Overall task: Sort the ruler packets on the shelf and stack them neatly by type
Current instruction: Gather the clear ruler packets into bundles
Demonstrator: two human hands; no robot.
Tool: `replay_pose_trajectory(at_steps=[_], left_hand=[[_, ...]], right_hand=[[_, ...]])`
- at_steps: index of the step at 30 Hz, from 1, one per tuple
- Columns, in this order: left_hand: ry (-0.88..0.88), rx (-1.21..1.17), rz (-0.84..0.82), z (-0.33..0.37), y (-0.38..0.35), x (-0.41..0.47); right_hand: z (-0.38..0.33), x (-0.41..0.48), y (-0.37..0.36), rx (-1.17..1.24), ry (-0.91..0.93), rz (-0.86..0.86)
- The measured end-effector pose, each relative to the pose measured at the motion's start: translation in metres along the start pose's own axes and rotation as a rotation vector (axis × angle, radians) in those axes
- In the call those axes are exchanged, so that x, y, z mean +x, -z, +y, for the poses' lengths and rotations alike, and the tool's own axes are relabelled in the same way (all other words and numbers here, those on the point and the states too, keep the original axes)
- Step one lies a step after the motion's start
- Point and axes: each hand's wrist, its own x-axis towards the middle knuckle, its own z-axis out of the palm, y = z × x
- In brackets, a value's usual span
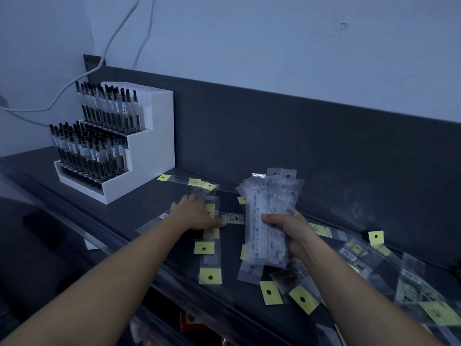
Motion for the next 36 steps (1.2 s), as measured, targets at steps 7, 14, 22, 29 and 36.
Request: replay_pose_trajectory(at_steps=[7,14,22,29,36], left_hand=[[-0.046,-0.299,0.091,-0.010,0.014,0.008],[-0.126,-0.124,0.273,-0.020,0.018,0.007],[-0.313,-0.014,0.176,0.007,0.005,-0.001],[-0.508,0.042,-0.017,0.054,-0.007,-0.011],[-0.543,-0.191,-0.139,0.069,-0.003,-0.022]], right_hand=[[-0.002,0.000,0.004,0.012,-0.003,-0.009],[-0.005,-0.002,0.007,0.041,0.001,-0.003],[-0.010,-0.012,0.019,0.059,0.010,0.012],[-0.014,-0.025,0.037,0.064,0.046,0.037],[-0.015,-0.035,0.049,0.061,0.063,0.069]])
